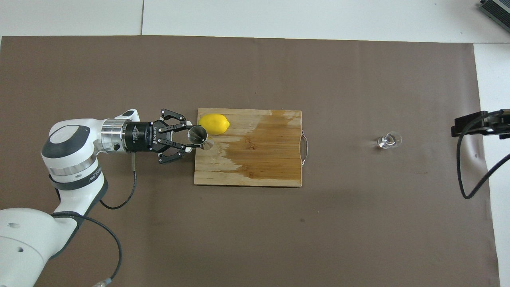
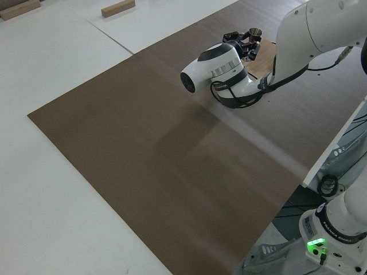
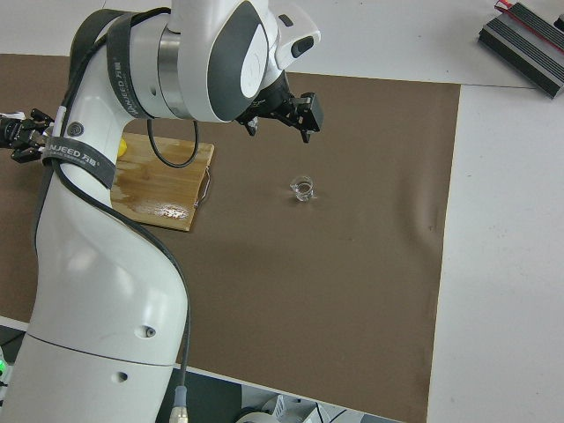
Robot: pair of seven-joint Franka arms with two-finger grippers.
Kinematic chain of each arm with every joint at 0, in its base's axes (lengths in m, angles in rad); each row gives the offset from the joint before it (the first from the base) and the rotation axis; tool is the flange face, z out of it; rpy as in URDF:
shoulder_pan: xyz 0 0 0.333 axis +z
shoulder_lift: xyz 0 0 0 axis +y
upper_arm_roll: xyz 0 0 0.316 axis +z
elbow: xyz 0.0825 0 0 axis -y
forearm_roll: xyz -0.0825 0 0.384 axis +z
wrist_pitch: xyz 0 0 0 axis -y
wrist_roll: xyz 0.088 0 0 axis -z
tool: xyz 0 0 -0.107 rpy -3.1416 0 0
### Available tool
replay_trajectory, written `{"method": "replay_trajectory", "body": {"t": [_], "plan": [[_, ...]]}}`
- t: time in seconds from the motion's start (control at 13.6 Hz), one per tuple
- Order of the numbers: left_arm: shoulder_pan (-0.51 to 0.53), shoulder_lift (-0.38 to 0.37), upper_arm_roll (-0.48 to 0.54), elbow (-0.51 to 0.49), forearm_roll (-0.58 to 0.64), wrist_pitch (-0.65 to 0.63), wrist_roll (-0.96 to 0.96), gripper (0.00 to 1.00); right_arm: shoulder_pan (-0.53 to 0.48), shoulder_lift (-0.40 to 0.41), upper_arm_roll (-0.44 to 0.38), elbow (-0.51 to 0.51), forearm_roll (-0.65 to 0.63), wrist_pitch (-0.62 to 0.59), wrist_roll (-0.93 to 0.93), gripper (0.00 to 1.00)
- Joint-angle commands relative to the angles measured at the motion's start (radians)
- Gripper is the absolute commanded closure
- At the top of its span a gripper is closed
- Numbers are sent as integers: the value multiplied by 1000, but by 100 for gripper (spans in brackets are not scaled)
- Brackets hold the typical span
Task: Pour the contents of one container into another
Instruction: 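Lift the metal cup with the left gripper and carry it over the board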
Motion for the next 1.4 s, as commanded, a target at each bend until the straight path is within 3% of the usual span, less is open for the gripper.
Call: {"method": "replay_trajectory", "body": {"t": [0.0,0.89,1.33], "plan": [[-136,-30,87,-50,-78,49,-9,67,-11,-2,3,-1,7,0,-2,0],[-351,15,123,-49,-305,278,8,67,-11,-1,3,-1,-9,-1,-6,0],[-376,50,118,-50,-366,283,78,66,-11,1,1,-1,-15,0,-26,0]]}}
